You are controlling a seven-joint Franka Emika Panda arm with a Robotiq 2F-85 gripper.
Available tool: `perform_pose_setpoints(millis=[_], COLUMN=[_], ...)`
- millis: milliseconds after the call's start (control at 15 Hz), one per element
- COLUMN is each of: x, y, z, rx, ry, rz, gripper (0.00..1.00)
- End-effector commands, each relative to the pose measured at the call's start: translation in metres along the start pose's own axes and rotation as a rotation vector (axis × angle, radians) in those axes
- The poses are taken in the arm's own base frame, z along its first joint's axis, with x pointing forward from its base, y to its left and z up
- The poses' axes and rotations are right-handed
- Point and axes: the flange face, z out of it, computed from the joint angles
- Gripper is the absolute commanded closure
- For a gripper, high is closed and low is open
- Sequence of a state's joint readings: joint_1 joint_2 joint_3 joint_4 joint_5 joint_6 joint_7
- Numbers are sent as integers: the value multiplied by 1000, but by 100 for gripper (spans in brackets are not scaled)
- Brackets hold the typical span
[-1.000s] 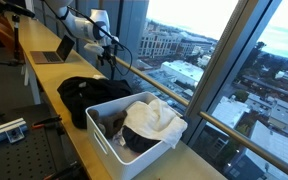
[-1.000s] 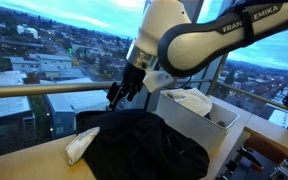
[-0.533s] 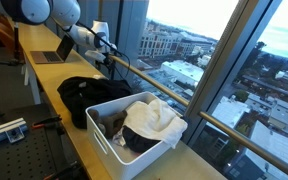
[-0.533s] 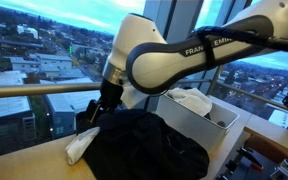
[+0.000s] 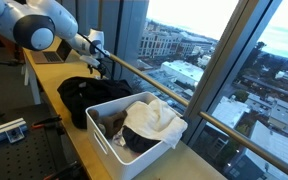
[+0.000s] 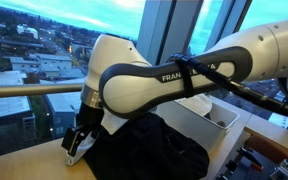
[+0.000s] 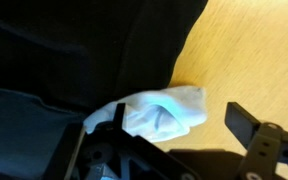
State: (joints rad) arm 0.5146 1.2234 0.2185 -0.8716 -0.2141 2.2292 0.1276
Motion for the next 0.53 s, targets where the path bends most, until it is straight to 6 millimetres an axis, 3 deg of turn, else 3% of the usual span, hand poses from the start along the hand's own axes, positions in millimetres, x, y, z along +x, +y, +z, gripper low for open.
perform_pose_setpoints(millis=[0, 467], x=[2, -1], y=[4, 23], z=[15, 33], rx=[19, 26], ry=[-26, -57], rz=[-12, 3], gripper=[0, 0])
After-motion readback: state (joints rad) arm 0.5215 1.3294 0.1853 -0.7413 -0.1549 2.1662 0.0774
